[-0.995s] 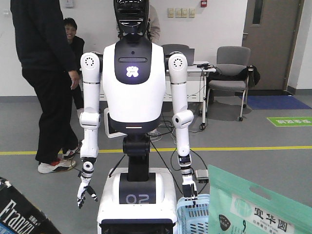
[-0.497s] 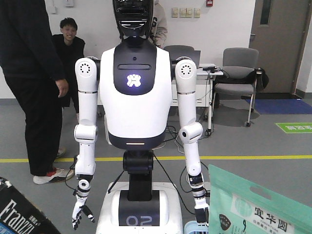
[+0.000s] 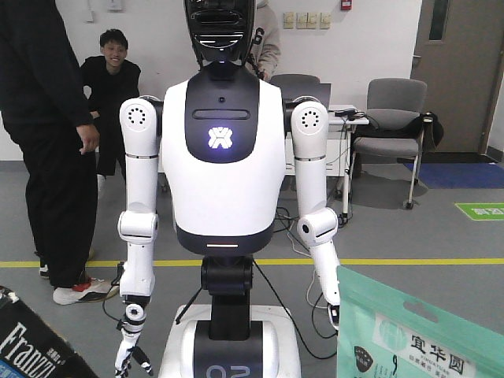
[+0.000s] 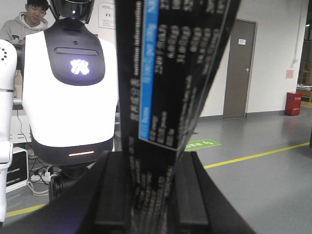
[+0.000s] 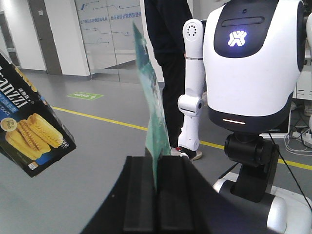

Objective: Pick snacks and fruit into basket
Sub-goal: 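Drive the base up close to the other robot's light-blue basket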

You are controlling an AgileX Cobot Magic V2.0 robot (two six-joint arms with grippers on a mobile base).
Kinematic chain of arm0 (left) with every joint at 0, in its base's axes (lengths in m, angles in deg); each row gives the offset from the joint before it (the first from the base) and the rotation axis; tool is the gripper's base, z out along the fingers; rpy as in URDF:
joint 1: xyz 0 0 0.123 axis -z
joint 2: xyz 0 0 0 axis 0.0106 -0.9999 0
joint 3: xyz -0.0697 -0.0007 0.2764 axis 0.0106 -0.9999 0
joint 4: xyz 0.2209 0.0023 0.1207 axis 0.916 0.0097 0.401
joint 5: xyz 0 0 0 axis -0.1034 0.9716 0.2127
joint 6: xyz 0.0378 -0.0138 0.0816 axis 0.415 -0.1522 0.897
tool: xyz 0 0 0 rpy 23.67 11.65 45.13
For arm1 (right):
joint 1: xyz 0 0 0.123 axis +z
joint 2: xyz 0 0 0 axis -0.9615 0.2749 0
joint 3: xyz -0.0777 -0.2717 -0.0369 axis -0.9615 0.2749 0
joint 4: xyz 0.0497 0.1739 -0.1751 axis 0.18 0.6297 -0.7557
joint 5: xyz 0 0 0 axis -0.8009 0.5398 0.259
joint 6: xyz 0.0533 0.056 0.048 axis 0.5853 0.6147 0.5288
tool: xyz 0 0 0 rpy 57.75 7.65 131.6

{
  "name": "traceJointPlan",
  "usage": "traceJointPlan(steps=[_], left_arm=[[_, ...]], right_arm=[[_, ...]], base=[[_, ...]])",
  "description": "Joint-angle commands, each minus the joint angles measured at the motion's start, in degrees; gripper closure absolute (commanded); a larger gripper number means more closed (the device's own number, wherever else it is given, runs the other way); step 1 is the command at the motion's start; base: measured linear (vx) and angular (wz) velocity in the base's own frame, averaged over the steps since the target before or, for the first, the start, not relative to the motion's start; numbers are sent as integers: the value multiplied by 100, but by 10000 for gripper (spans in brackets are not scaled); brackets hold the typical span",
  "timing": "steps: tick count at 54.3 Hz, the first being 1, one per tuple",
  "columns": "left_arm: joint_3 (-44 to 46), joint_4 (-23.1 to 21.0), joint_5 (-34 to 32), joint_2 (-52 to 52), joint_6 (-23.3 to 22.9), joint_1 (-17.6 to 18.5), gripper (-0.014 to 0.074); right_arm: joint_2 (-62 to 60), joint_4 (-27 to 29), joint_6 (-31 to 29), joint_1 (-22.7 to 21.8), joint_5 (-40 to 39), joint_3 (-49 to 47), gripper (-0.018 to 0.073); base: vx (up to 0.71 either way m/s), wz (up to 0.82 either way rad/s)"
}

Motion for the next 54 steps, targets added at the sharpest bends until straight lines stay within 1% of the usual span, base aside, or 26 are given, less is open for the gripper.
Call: traceJointPlan(steps=[1,54], left_arm=[[156,-226,-463,-18,-32,31,596],[156,-226,-463,-18,-32,31,596]], right_arm=[[40,71,-25,-14,202,-192,568],[40,71,-25,-14,202,-192,568]], base=[[7,1],[1,0]])
